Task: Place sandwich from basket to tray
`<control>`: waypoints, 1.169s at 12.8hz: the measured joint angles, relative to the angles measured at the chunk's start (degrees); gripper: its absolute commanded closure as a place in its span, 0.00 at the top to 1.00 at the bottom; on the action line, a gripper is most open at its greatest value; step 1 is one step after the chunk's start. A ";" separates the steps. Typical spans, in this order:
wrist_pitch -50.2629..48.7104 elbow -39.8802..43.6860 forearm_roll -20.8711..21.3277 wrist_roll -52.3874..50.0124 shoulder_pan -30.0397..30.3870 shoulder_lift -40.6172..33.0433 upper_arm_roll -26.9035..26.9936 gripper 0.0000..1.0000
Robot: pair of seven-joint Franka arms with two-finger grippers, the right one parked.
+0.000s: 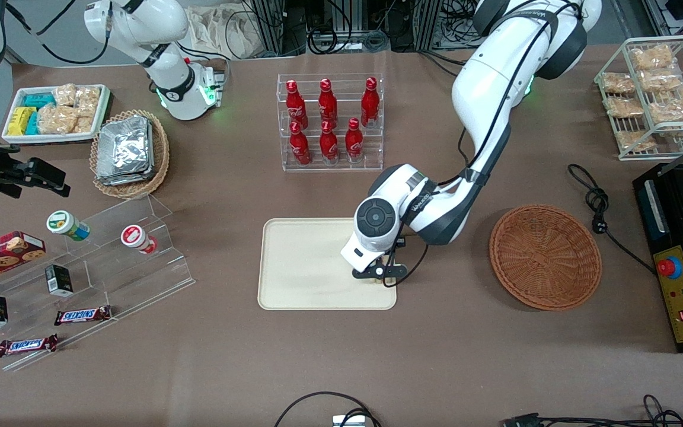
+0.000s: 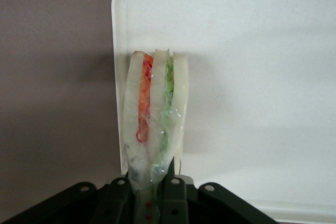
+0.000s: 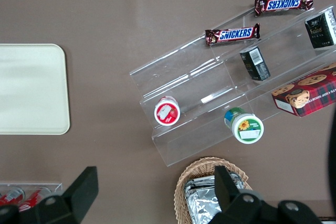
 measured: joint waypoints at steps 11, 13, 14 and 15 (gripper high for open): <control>-3.78 -5.25 -3.61 5.17 2.52 -11.36 0.07 1.00; -4.25 -14.91 -4.76 10.70 5.36 -20.80 0.12 1.00; -5.07 -19.53 -5.05 13.35 7.10 -25.98 0.21 1.00; -7.18 -22.65 -5.15 16.15 9.01 -30.46 0.43 1.00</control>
